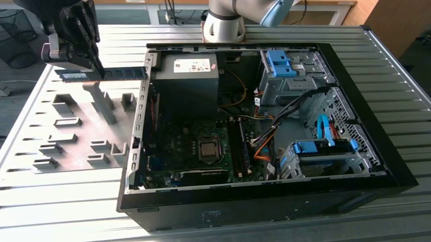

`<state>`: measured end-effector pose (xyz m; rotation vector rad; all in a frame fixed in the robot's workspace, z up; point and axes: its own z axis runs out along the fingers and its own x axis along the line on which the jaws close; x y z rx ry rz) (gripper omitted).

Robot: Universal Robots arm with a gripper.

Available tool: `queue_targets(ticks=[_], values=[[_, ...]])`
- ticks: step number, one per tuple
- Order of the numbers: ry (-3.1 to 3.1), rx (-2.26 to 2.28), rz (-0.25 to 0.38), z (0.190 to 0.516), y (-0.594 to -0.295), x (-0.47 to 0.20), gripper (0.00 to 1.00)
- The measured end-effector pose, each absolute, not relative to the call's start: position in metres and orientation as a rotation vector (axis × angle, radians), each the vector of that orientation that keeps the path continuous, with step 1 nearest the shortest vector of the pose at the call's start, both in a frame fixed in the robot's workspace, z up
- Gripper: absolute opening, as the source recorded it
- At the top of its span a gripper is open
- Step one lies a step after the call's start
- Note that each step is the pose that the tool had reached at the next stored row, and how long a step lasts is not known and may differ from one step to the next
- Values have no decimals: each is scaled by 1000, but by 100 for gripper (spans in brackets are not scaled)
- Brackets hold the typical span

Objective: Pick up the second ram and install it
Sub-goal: 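Pick up the second ram and move it above second insertion slot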

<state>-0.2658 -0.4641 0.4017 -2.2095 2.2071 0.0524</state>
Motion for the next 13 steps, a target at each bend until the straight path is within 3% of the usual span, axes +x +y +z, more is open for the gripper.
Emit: queue_targets(ticks=[13], values=[[2207, -2210, 52, 402, -464, -255, 14]])
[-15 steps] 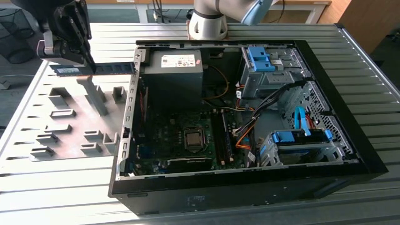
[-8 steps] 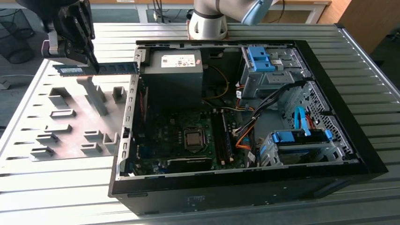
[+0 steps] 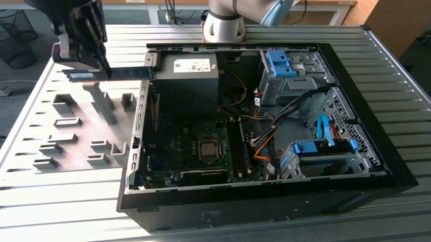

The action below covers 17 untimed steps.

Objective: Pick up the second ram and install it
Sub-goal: 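Pick up the second ram and move it above second insertion slot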

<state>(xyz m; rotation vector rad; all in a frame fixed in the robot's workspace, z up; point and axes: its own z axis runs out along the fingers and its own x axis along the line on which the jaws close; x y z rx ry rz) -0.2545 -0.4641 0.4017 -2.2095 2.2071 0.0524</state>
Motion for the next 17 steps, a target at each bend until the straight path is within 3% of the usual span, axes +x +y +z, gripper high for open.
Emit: queue_targets(ticks=[17], values=[[2207, -2210, 52, 402, -464, -240, 14]])
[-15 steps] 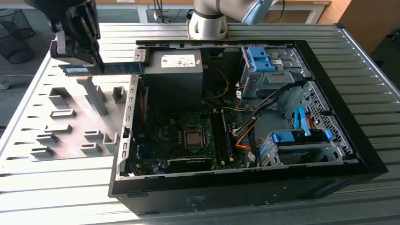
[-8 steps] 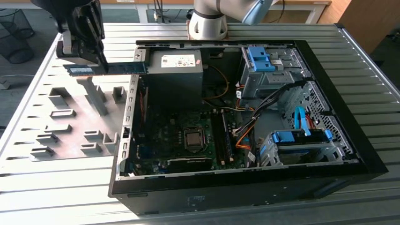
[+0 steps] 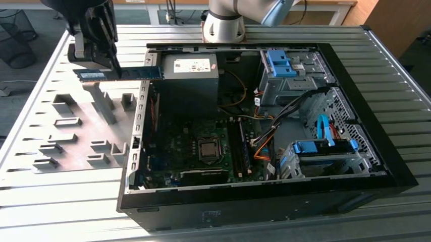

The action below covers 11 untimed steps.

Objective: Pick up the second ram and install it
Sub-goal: 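Pick up the second ram and move it above second insertion slot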

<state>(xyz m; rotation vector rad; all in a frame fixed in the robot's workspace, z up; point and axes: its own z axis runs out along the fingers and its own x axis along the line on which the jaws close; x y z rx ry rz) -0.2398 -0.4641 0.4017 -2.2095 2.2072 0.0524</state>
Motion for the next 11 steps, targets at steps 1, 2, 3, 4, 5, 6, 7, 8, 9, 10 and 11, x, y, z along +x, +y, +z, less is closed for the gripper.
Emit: queue_targets(ticks=[1, 2, 3, 4, 5, 6, 7, 8, 9, 10, 11], values=[[2207, -2210, 52, 402, -464, -239, 14], [2207, -2209, 52, 402, -464, -238, 14], [2207, -2209, 52, 402, -464, -237, 14], [2207, -2210, 52, 402, -464, -236, 14], [2207, -2209, 52, 402, -464, -235, 14], [2207, -2209, 52, 402, -464, -235, 14], [2207, -2210, 52, 402, -464, -234, 14], [2207, -2210, 52, 402, -464, -233, 14], [2207, -2209, 52, 402, -464, -232, 14], [2207, -2210, 52, 402, -464, -231, 14], [2207, -2210, 52, 402, -464, -230, 14]])
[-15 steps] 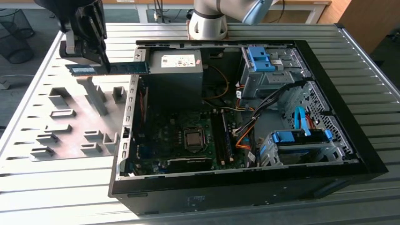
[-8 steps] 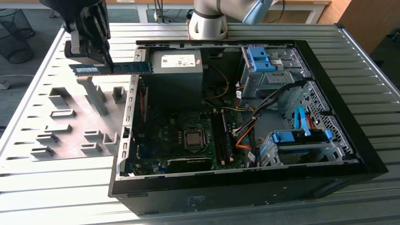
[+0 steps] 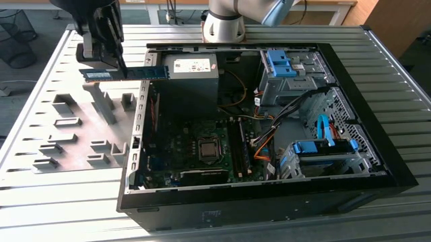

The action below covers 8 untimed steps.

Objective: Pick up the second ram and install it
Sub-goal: 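Pick up the second ram and move it above second insertion slot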

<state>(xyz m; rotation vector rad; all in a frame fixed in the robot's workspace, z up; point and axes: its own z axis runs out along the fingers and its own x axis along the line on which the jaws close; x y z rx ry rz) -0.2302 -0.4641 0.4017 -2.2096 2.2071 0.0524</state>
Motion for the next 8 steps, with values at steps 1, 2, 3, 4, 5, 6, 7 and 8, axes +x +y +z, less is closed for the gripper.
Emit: queue_targets(ticks=[1, 2, 3, 4, 5, 6, 7, 8], values=[[2207, -2210, 52, 402, -464, -229, 14], [2207, -2210, 52, 402, -464, -228, 14], [2207, -2209, 52, 402, -464, -228, 14], [2207, -2210, 52, 402, -464, -227, 14], [2207, -2210, 52, 402, -464, -226, 14], [2207, -2210, 52, 402, -464, -225, 14], [2207, -2210, 52, 402, -464, -224, 14], [2207, -2210, 52, 402, -464, -223, 14]])
